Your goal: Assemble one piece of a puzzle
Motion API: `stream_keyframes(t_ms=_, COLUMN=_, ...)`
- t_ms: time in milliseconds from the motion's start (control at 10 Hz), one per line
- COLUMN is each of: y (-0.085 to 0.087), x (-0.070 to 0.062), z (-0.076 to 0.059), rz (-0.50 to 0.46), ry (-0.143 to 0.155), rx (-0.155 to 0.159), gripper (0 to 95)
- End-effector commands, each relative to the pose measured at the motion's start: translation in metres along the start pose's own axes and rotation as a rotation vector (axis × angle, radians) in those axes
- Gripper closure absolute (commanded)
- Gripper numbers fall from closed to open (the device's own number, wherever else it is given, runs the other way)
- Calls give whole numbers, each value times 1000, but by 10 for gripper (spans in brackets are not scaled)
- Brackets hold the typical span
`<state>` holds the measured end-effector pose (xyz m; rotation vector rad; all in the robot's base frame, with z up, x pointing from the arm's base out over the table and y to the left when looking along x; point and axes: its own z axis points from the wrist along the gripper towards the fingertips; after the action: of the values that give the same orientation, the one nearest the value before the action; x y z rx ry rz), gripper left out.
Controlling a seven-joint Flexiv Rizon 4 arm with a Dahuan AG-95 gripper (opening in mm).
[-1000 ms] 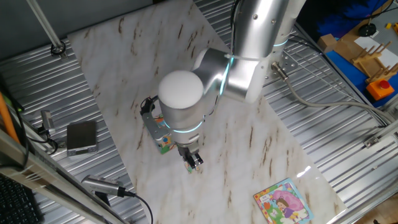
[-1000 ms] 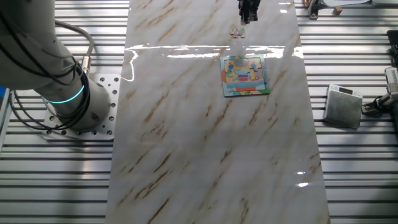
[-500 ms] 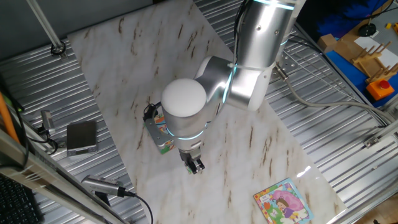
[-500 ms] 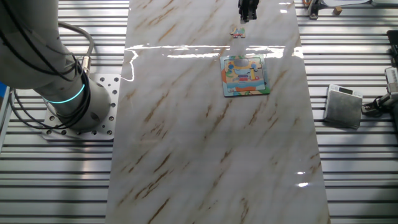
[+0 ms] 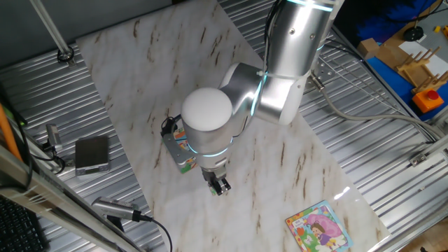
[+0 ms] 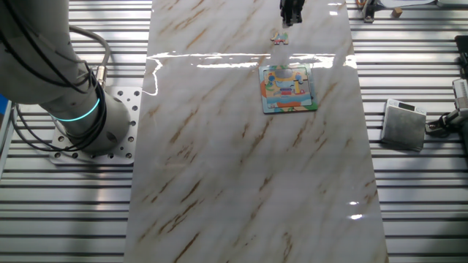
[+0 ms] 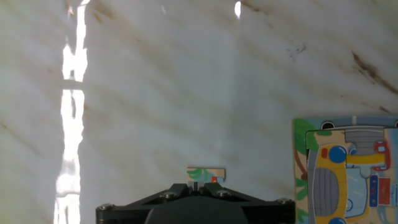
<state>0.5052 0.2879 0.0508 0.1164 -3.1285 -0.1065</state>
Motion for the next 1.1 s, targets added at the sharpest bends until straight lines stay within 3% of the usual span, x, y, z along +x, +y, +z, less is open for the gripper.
stream_keyframes(t_ms=100, y=0, x=0, z=-1, rz=-10, ry=5, rx=-5, gripper=950)
stream_keyframes(t_ms=500, y=0, x=0, z=-1, rz=-24, ry=8, rx=-26, gripper=950)
stream_keyframes(t_ms=1100, y=0, x=0, z=-1, rz=-37, ry=14, rx=-24, gripper=950)
